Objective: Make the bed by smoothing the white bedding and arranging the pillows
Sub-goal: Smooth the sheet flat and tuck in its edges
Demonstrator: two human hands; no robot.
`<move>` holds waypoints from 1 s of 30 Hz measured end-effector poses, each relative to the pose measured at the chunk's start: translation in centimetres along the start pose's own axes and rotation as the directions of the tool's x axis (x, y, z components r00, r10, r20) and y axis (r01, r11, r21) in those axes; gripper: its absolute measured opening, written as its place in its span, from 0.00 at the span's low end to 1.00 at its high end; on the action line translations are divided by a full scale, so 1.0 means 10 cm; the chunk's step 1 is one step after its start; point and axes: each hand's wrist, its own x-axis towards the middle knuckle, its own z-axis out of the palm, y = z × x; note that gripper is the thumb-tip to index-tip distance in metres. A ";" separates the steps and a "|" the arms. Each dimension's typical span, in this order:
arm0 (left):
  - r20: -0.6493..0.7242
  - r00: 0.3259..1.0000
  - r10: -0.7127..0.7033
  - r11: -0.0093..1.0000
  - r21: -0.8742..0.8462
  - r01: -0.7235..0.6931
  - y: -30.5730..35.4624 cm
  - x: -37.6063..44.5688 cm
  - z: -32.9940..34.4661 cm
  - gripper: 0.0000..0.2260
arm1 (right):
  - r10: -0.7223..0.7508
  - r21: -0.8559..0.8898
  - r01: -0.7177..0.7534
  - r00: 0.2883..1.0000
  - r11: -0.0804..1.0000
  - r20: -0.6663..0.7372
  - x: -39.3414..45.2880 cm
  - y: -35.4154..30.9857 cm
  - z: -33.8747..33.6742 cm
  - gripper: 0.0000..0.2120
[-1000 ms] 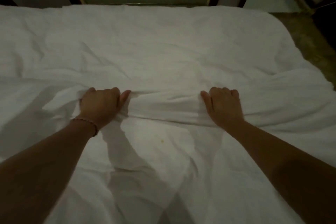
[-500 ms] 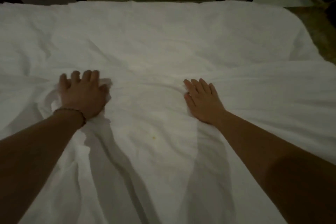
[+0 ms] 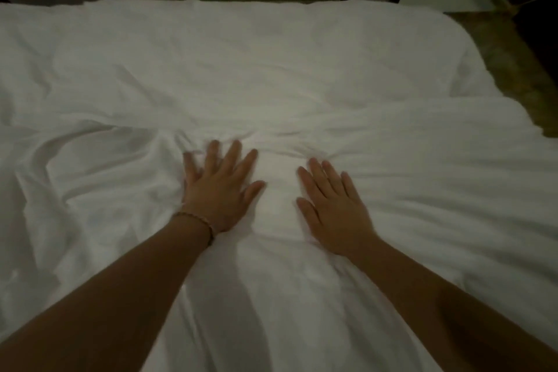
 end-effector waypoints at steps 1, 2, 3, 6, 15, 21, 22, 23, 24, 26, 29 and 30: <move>0.012 0.999 -0.053 0.998 -0.019 0.053 -0.09 -0.02 0.06 0.31 | 0.019 -0.046 -0.019 1.000 0.999 -0.002 -0.09 0.17 0.02 0.29; 0.027 0.994 -0.104 0.994 -0.038 0.105 -0.15 -0.06 0.09 0.32 | 0.043 -0.079 -0.043 0.999 0.996 -0.001 -0.18 0.34 0.03 0.29; 0.036 0.989 -0.144 0.988 -0.054 0.145 -0.18 -0.09 0.11 0.33 | 0.069 -0.094 -0.069 0.998 0.993 0.001 -0.27 0.49 0.04 0.29; 0.025 0.984 -0.176 0.983 -0.049 0.178 -0.16 -0.13 0.11 0.34 | 0.112 -0.111 -0.110 0.993 0.988 0.019 -0.39 0.64 0.04 0.30; -0.125 0.960 -0.252 0.965 -0.103 0.240 -0.04 -0.16 0.10 0.35 | 0.157 -0.069 -0.155 0.987 0.985 0.019 -0.38 0.53 0.04 0.31; -0.304 0.953 -0.016 0.972 -0.226 -0.056 0.80 -0.69 -0.18 0.26 | 0.148 0.066 -0.153 0.986 0.986 0.079 -0.50 0.23 -0.04 0.31; -0.275 0.961 0.021 0.975 -0.205 -0.080 0.88 -0.83 -0.13 0.26 | 0.124 0.113 -0.133 0.989 0.985 0.082 -0.55 0.14 -0.08 0.31; -0.234 0.972 0.034 0.980 -0.180 -0.078 0.91 -0.96 -0.06 0.26 | 0.100 0.151 -0.110 0.992 0.982 0.074 -0.63 0.06 -0.11 0.30; -0.198 0.980 0.026 0.986 -0.156 -0.058 0.89 -1.07 0.03 0.26 | 0.077 0.174 -0.086 0.995 0.981 0.055 -0.71 -0.03 -0.14 0.30; -0.152 0.988 -0.004 0.994 -0.108 -0.013 0.82 -1.23 0.18 0.26 | 0.044 0.175 -0.048 0.999 0.983 0.026 -0.90 -0.15 -0.12 0.29; -0.122 0.992 -0.036 0.997 -0.067 0.028 0.53 -1.46 0.34 0.25 | -0.008 0.058 0.005 0.999 0.998 0.048 -1.18 -0.17 0.07 0.30; -0.125 0.991 -0.054 0.997 -0.054 0.048 0.38 -1.52 0.38 0.25 | -0.005 0.018 0.003 0.998 1.000 0.066 -1.22 -0.13 0.14 0.30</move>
